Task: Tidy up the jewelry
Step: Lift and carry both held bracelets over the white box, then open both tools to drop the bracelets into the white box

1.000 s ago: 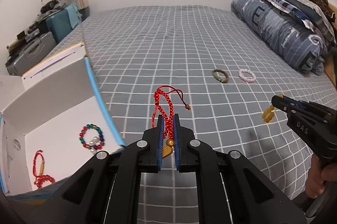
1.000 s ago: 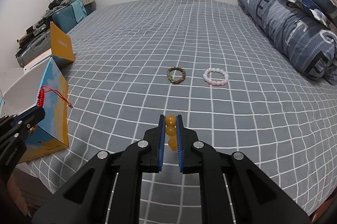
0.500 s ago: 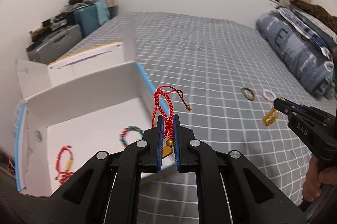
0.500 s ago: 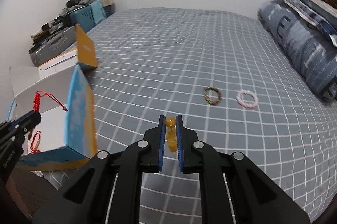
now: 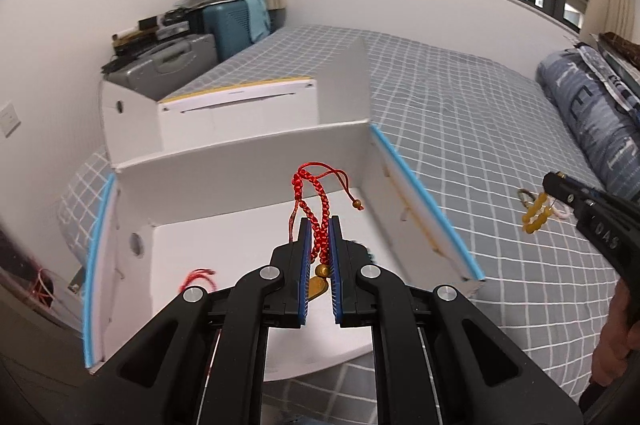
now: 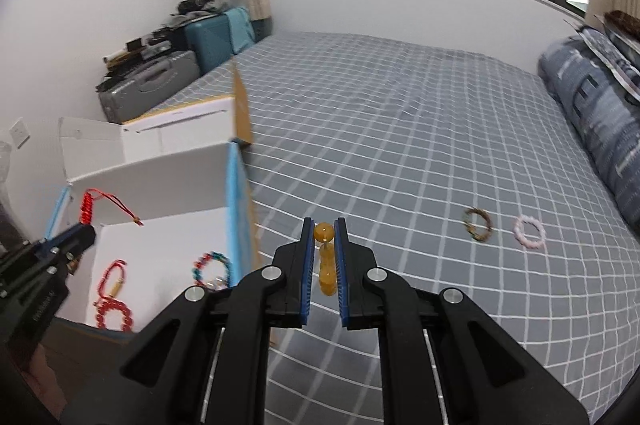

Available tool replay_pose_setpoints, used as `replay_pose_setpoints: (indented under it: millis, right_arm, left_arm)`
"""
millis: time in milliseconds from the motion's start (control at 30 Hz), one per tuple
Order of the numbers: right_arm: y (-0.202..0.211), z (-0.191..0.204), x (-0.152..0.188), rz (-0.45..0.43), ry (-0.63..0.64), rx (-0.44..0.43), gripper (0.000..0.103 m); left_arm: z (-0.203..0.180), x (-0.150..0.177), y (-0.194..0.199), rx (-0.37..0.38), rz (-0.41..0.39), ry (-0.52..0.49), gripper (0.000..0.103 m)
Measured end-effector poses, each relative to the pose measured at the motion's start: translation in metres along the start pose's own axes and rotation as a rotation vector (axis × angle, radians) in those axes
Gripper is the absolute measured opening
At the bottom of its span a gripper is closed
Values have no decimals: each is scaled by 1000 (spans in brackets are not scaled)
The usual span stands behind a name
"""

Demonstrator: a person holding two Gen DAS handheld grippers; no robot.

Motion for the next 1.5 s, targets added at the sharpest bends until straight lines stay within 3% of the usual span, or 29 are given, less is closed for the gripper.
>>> replay_pose_setpoints:
  millis: [300, 600, 900, 1200, 1267, 1333, 1433, 1500]
  right_arm:
    - [-5, 69, 2, -4, 73, -102, 9]
    - [-49, 137, 29, 91, 185, -172, 9]
    - [-102, 157, 56, 256, 215, -142, 9]
    - [-119, 165, 68, 321, 224, -136, 11]
    - [-118, 164, 68, 330, 222, -143, 23]
    - [-115, 162, 64, 322, 208, -155, 45]
    - [-107, 158, 57, 295, 180, -177, 68]
    - [-97, 153, 48, 253, 151, -186, 77]
  left_arm:
    - [50, 19, -7, -66, 36, 58, 8]
    - [90, 42, -36, -94, 121, 106, 8]
    - [107, 59, -67, -77, 214, 132, 8]
    - [113, 61, -73, -86, 250, 137, 13]
    - [113, 61, -72, -94, 249, 131, 20]
    - [114, 60, -71, -99, 241, 139, 38]
    - [116, 57, -65, -102, 217, 155, 56]
    - [116, 53, -60, -109, 197, 161, 64]
Point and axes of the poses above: each gripper's, at about its wrist camera, not at the fingertips, and y roughly against the way its jaws point, z to its left, x to its underside, the point moved 3 cm from there along -y, roughly the way its jaws point, and after that the axes turned 8 degrees about -y, right-handed, at the moved point
